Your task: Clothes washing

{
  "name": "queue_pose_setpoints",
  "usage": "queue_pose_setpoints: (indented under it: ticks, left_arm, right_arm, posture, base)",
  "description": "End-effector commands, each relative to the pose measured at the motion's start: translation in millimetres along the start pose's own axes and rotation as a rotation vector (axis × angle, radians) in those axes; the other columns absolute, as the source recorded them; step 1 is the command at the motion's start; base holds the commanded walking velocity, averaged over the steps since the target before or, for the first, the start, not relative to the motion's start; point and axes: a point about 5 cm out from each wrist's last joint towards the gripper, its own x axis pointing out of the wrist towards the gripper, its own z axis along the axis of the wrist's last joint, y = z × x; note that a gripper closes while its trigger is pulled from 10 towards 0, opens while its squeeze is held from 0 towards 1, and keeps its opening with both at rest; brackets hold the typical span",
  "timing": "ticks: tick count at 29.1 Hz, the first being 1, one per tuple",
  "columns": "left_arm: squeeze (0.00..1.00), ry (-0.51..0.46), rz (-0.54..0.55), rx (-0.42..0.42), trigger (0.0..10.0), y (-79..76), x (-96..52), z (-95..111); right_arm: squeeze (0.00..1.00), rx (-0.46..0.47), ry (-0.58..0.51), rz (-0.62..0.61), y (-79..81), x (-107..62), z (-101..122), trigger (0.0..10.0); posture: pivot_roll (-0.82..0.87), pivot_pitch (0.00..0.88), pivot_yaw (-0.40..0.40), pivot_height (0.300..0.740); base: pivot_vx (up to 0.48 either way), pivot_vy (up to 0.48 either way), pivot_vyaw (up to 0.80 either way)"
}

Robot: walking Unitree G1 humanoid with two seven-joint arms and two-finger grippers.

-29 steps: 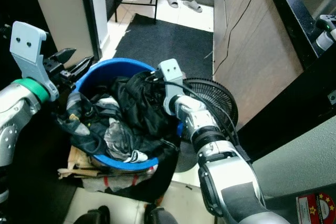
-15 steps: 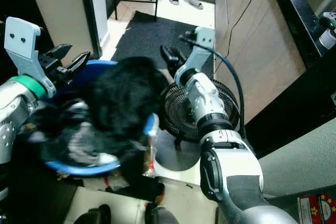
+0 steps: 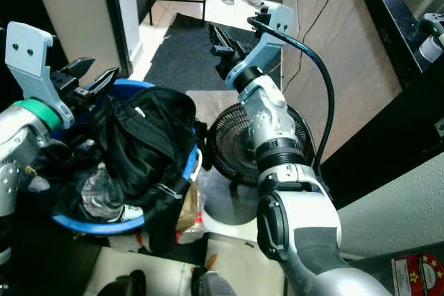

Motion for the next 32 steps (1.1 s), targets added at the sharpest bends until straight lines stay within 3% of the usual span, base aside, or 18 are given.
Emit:
queue_pose_setpoints:
  ticks: [1,4,5,6,13,17,19,20,22,26,27,32]
  left_arm:
    - [0.0,0.021,-0.005,-0.015,10.0,-2.2,1.0,-4.7]
    - [0.0,0.024,-0.006,-0.016,10.0,-2.5,0.8,-5.7]
    - [0.0,0.026,-0.004,-0.016,10.0,-2.2,0.4,-6.4]
    - [0.0,0.027,-0.003,-0.016,10.0,-2.0,0.1,-6.7]
    - [0.0,0.028,0.002,-0.013,10.0,-1.1,-1.0,-7.0]
    - [0.0,0.029,0.007,-0.011,10.0,-0.3,-2.2,-7.6]
    - [0.0,0.029,0.007,-0.011,10.0,-0.3,-2.2,-7.6]
    - [0.0,0.029,0.008,-0.011,10.0,0.1,-2.4,-7.8]
    - [0.0,0.029,0.008,-0.011,10.0,0.1,-2.4,-7.8]
    - [0.0,0.027,0.008,-0.013,10.0,-0.7,-2.0,-8.5]
    - [0.0,0.026,0.01,-0.015,10.0,-0.7,-2.1,-8.6]
    - [0.0,0.023,0.02,-0.015,10.0,1.1,-4.3,-7.5]
  right_arm:
    - [0.0,-0.052,0.119,-0.039,-6.7,-7.4,-21.6,10.0]
    - [0.0,-0.063,0.235,-0.091,-16.1,-15.5,-38.0,10.0]
    - [0.11,-0.069,0.273,-0.108,-17.7,-16.7,-42.5,10.0]
    - [1.0,-0.074,0.292,-0.115,-17.9,-16.9,-44.6,10.0]
    - [1.0,-0.091,0.302,-0.048,-2.0,-4.8,-44.0,10.0]
    - [1.0,-0.074,0.3,0.168,34.4,15.5,-37.2,10.0]
    - [1.0,-0.074,0.3,0.168,34.4,15.5,-37.2,10.0]
    - [1.0,-0.057,0.378,0.333,56.2,19.5,-44.4,10.0]
    - [1.0,-0.057,0.378,0.333,56.2,19.5,-44.4,10.0]
    - [1.0,-0.076,0.485,0.469,73.4,16.5,-60.7,10.0]
    - [0.0,-0.093,0.503,0.487,78.4,17.1,-64.9,10.0]
    - [0.0,-0.16,0.581,0.493,88.4,14.7,-84.1,10.0]
  posture:
    - [0.08,0.134,-0.036,0.74]
    - [0.07,0.133,-0.038,0.74]
    - [0.08,0.133,-0.041,0.74]
    - [0.08,0.133,-0.041,0.74]
    - [0.09,0.129,-0.047,0.74]
    - [0.09,0.122,-0.053,0.74]
    - [0.09,0.122,-0.053,0.74]
    - [0.09,0.121,-0.055,0.74]
    - [0.09,0.121,-0.055,0.74]
    - [0.08,0.117,-0.068,0.74]
    - [0.08,0.116,-0.072,0.74]
    - [0.1,0.121,-0.076,0.74]
  base:
    - [0.0,0.0,0.0]
    - [0.0,0.0,0.0]
    - [0.0,0.0,0.0]
    - [0.0,0.0,0.0]
    - [0.0,0.0,0.0]
    - [0.0,0.0,0.0]
    - [0.0,0.0,0.0]
    - [0.0,0.0,0.0]
    - [0.0,0.0,0.0]
    - [0.0,0.0,0.0]
    - [0.0,0.0,0.0]
    - [0.0,0.0,0.0]
